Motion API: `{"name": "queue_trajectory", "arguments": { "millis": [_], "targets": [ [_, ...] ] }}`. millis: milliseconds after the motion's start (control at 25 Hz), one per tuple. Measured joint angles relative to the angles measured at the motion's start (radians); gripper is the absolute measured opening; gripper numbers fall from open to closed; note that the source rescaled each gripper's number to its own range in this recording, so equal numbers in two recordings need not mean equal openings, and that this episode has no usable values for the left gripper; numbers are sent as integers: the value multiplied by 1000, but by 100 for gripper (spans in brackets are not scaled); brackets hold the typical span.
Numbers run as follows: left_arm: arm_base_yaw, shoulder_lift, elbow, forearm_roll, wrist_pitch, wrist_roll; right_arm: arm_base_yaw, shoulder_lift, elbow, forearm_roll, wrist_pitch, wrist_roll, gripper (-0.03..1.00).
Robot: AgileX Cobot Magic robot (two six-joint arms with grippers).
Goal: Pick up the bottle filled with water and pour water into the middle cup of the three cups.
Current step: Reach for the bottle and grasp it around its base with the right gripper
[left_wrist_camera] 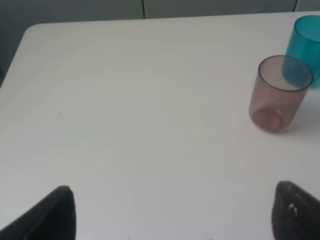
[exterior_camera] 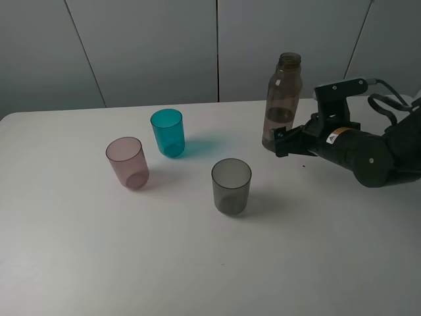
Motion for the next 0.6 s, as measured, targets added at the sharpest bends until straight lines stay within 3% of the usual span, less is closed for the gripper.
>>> {"name": "queue_trajectory", "arguments": {
  "millis": [600],
  "targets": [
    [0, 0, 0, 0, 0, 0, 0, 116, -157, -26, -22, 23, 100]
  ]
}}
